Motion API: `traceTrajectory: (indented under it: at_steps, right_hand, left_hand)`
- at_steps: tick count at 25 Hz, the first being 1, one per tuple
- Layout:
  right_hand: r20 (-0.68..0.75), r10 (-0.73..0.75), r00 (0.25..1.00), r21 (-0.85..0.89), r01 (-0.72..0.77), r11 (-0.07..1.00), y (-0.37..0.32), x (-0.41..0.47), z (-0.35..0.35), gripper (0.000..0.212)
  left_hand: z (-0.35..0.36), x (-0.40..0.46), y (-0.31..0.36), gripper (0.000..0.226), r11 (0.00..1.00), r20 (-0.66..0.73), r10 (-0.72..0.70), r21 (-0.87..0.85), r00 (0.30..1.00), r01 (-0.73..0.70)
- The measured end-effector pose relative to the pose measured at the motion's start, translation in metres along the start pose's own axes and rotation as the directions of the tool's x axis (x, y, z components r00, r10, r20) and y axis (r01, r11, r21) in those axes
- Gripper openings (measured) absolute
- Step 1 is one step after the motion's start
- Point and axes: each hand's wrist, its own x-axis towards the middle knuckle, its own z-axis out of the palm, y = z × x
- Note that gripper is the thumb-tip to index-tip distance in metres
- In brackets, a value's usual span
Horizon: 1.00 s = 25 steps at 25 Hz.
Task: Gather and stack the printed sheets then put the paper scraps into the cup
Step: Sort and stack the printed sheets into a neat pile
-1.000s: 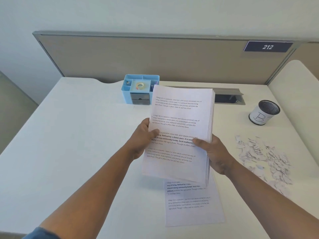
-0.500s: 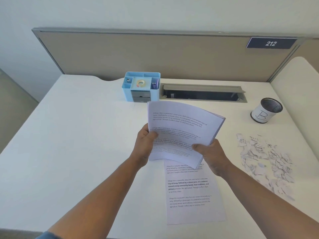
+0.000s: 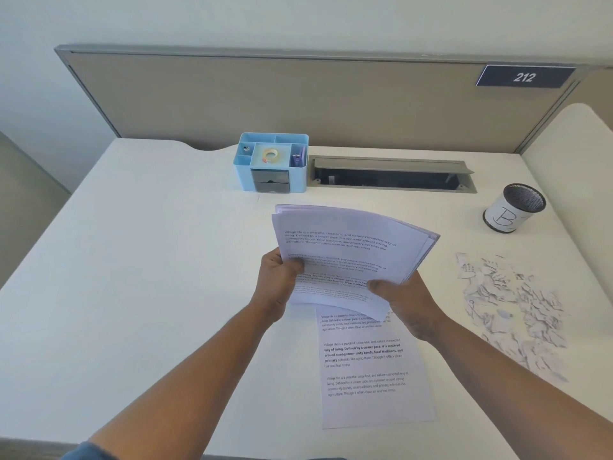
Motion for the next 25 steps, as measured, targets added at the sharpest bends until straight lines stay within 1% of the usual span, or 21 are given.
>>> traceTrajectory:
  at_steps: [4, 8, 12, 15, 19, 25]
  right_hand:
    - [-0.007, 0.018, 1.0, 0.019, -0.018, 1.0, 0.004, -0.001, 0.004, 0.037]
    - [-0.014, 0.009, 1.0, 0.003, -0.008, 1.0, 0.007, -0.002, 0.004, 0.035]
    - [-0.015, 0.017, 1.0, -0.049, -0.018, 0.999, 0.01, -0.01, 0.007, 0.028]
    - [-0.038, -0.004, 0.999, -0.093, 0.0, 0.996, 0.009, -0.01, 0.007, 0.024]
    - [-0.026, -0.041, 0.999, -0.13, 0.038, 0.991, 0.012, -0.013, 0.005, 0.026]
    - [-0.017, 0.002, 1.0, -0.14, -0.004, 0.99, 0.021, -0.02, -0.001, 0.028]
  left_hand:
    - [0.0, 0.001, -0.001, 0.035, 1.0, 0.004, -0.025, -0.014, 1.0, 0.025]
    - [-0.003, 0.002, -0.007, 0.034, 0.998, 0.014, -0.057, 0.029, 0.998, 0.056]
    - [-0.002, -0.002, -0.011, 0.031, 0.998, -0.003, -0.061, 0.032, 0.998, 0.062]
    - [0.0, -0.003, -0.007, 0.028, 0.998, -0.04, -0.053, 0.04, 0.998, 0.054]
    - [0.003, -0.009, -0.004, 0.026, 0.998, -0.091, -0.048, 0.026, 0.995, 0.051]
    - [0.009, -0.013, -0.013, 0.021, 0.996, -0.084, -0.072, 0.047, 0.994, 0.076]
